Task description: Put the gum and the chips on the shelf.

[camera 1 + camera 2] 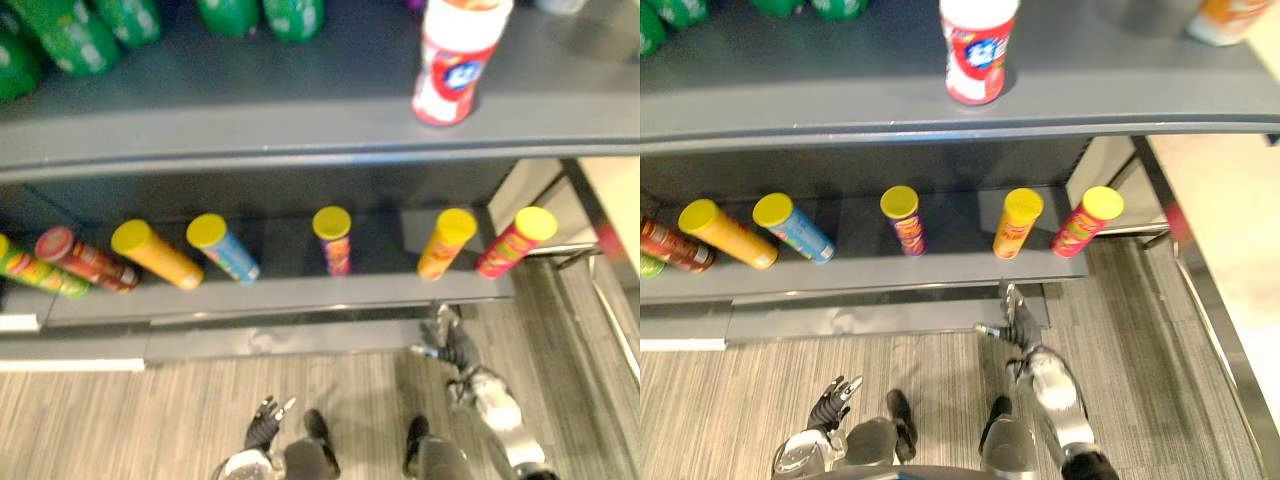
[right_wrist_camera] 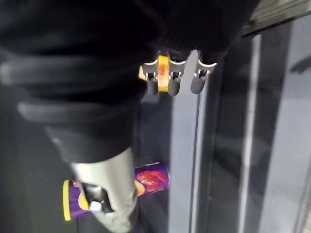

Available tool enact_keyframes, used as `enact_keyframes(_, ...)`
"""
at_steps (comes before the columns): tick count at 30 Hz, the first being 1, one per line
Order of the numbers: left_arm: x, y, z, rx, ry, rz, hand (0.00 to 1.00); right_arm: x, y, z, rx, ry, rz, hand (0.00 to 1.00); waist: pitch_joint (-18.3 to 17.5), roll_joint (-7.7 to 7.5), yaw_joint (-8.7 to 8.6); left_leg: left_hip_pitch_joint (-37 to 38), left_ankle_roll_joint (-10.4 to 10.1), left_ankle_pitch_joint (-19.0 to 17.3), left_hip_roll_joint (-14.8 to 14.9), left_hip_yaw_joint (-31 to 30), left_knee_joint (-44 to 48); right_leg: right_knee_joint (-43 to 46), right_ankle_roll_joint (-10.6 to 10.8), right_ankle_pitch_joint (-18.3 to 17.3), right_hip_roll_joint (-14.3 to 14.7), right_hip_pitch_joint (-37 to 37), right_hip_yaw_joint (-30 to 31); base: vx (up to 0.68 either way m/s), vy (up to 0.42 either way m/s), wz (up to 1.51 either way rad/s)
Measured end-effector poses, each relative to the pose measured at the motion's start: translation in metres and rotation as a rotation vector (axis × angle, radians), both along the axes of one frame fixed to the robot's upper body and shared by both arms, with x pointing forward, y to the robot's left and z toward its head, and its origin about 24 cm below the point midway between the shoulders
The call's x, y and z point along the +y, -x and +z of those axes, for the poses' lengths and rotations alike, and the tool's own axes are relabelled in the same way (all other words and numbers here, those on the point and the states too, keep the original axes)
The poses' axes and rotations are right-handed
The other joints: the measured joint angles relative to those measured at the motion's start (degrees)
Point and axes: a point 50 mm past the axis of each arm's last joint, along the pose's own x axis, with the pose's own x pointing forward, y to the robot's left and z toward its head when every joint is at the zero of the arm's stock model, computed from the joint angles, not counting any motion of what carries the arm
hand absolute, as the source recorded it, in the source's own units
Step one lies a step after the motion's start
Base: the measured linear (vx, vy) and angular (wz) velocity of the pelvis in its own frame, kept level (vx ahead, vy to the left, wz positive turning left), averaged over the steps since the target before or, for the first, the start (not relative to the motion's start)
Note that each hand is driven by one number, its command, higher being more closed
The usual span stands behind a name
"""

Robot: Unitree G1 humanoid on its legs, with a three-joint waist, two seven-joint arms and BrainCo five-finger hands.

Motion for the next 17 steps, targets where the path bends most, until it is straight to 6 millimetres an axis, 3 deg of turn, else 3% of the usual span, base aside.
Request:
enact_keyframes(4, 0.002, 0.011, -0.007, 0.059, 0.023, 0.051, 0.00, -0.005, 0.044, -0.039, 0.227, -0.019, -0.079, 0.00, -2.59, -0.36, -0.61, 3.05, -0.66, 2.11, -0.49, 0.53, -4.64, -1.22, -0.12, 0.22, 0.80, 1.44, 0.12, 0.02, -0.002, -0.04)
enact_keyframes(5, 0.005, 0.019, -0.010, 0.080, 0.049, 0.119, 0.00, -0.008, 0.061, -0.057, 0.344, -0.025, -0.157, 0.00, -3.27, -0.77, -1.46, 4.11, -0.73, 2.91, -0.53, 0.64, -6.03, -1.93, -0.24, 0.39, 1.20, 2.27, -0.07, 0.00, 0.000, 0.00)
enact_keyframes(7, 0.006, 0.022, -0.011, 0.087, 0.065, 0.157, 0.00, -0.012, 0.074, -0.071, 0.447, -0.033, -0.221, 0.00, -3.48, -0.99, -1.60, 4.50, -0.72, 2.93, -0.41, 0.67, -6.03, -2.49, -0.34, 0.63, 1.41, 2.89, -0.13, 0.00, 0.000, 0.00)
enact_keyframes(8, 0.007, 0.026, -0.012, 0.091, 0.085, 0.198, 0.00, -0.018, 0.093, -0.088, 0.569, -0.048, -0.309, 0.00, -4.04, -1.10, -1.54, 4.73, -0.70, 2.94, -0.38, 0.73, -6.26, -3.33, -0.41, 1.01, 1.57, 3.45, -0.14, -0.02, -0.005, -0.06)
enact_keyframes(17, 0.010, 0.046, -0.020, 0.144, 0.139, 0.359, 0.00, -0.042, 0.120, -0.116, 0.786, -0.116, -0.613, 0.00, -6.28, -1.02, -1.27, 7.15, -0.63, 2.94, -0.96, -1.61, -6.54, -8.14, 0.04, 2.14, 1.65, 9.19, -2.81, -0.01, 0.007, 0.13)
